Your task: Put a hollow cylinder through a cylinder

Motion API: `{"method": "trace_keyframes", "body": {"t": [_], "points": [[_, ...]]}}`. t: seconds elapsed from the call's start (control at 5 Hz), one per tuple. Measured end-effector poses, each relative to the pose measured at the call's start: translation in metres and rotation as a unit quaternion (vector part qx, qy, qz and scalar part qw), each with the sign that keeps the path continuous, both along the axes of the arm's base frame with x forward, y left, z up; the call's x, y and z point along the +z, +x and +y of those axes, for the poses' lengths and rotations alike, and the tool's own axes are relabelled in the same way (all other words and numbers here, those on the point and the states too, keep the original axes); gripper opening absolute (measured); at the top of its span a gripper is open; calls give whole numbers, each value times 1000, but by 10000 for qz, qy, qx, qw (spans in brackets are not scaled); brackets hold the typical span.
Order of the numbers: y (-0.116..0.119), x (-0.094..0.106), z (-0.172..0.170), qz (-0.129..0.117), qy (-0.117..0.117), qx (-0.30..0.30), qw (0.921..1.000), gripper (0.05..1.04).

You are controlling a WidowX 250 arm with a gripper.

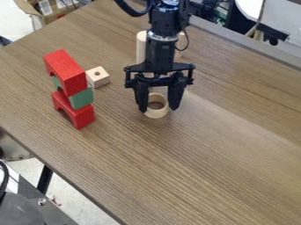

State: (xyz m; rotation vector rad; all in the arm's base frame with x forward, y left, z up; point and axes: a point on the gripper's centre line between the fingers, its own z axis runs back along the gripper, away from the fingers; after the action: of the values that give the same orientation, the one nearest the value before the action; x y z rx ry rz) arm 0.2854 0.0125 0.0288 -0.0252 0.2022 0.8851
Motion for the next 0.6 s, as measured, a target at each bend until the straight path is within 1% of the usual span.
{"method": "trace_keyframes", "body": {"t": [0.4,0.6], "points": [[-6,0,2,-10,-90,76,9999,724],[-8,14,3,-113,-71,6,9999,725]]}}
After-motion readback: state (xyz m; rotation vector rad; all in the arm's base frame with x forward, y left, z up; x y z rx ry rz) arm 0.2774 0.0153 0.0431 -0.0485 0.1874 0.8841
